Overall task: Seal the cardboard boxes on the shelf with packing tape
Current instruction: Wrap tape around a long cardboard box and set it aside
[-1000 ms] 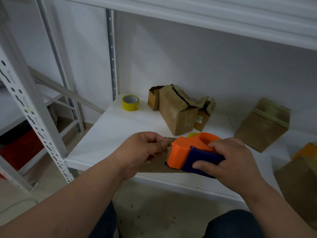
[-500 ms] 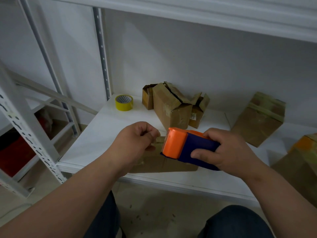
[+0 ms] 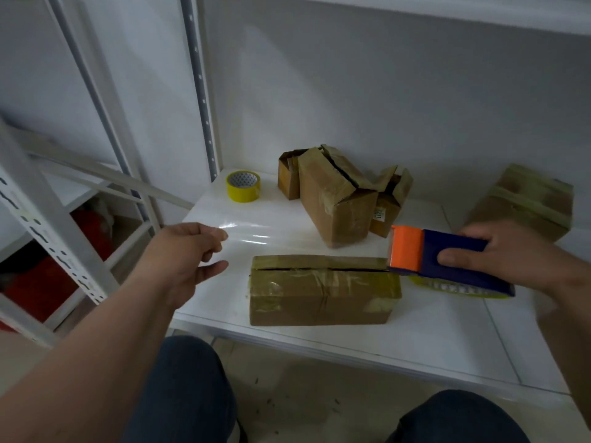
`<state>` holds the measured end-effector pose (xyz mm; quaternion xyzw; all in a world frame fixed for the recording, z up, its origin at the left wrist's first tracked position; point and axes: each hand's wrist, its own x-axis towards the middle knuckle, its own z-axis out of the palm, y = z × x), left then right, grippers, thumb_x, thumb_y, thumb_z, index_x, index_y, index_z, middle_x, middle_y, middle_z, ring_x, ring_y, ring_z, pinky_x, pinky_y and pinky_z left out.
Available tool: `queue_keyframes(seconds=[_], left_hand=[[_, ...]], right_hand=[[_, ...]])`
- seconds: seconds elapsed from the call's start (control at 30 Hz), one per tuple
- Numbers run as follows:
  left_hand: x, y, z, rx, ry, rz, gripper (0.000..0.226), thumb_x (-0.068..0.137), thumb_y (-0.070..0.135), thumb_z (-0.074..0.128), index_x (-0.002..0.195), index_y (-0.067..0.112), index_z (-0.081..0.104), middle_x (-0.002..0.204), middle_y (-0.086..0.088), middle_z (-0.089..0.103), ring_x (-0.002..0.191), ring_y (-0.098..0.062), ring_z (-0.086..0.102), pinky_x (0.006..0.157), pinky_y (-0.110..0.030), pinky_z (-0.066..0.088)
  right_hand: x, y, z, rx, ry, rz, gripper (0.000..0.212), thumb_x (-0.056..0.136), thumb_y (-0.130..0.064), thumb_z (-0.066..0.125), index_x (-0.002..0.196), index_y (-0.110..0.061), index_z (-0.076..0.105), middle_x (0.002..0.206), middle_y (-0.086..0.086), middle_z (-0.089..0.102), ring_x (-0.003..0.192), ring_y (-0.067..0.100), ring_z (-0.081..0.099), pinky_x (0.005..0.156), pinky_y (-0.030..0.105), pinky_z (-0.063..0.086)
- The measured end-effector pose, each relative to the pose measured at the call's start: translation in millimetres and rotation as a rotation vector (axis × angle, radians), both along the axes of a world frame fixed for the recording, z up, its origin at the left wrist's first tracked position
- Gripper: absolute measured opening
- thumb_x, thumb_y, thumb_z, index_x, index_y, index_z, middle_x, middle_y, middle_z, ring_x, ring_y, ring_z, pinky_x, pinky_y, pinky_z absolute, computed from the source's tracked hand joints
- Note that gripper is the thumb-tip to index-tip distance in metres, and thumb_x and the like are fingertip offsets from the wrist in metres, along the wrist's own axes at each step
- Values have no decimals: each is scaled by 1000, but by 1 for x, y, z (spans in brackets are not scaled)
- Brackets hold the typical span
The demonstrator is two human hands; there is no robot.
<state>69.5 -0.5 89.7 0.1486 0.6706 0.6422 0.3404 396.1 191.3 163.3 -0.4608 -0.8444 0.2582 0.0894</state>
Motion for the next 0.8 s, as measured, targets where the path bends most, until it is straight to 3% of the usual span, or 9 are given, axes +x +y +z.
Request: queue_keyframes(seconds=[0.13,0.23,0.33,0.43,0.6,0.8], left_hand=[[-12,1,-14,-53,-30,64,16,91,-5,54,85,4,66,75,-8,51,62,-12,44,49,-24,54],[-25,-4,-18,-88,-30,86,12,91,-3,56,90,2,66,77,-8,52,64,-13,45,50,-26,56],[-22,-2,-24,-124,-33,24,11,93,0,57,90,2,67,76,-9,53,65,-14,47,53,-30,58],[-14,1,-34,-163,-23,14,10,94,3,58,93,0,68,77,-10,53,64,-16,47,54,-32,59],[-3,5,-51,-189,-30,26,15,92,13,65,92,-2,68,78,-11,53,64,-17,47,60,-33,58],[6,15,-62,-203,-39,91,20,88,16,71,88,-2,65,77,-11,53,65,-19,48,62,-34,56]], right_hand=[[7,16,3,-59,-62,-18,81,20,-98,55,67,-34,73,64,-3,71,56,10,67,59,29,48],[14,24,1,-76,-100,-60,74,30,-92,62,69,-30,77,66,-4,73,59,13,69,65,33,53],[14,30,-5,-90,-142,-94,62,43,-85,66,65,-28,76,60,-4,71,55,11,67,57,28,48],[13,37,-9,-98,-211,-90,63,31,-87,61,60,-33,74,58,-5,70,52,8,66,57,28,47],[10,52,-12,-42,-310,-56,77,29,-90,56,69,-28,76,61,-6,71,60,11,67,61,30,52],[3,65,-17,-35,-424,-42,66,47,-81,61,78,-24,75,72,-2,71,67,14,67,58,25,50]])
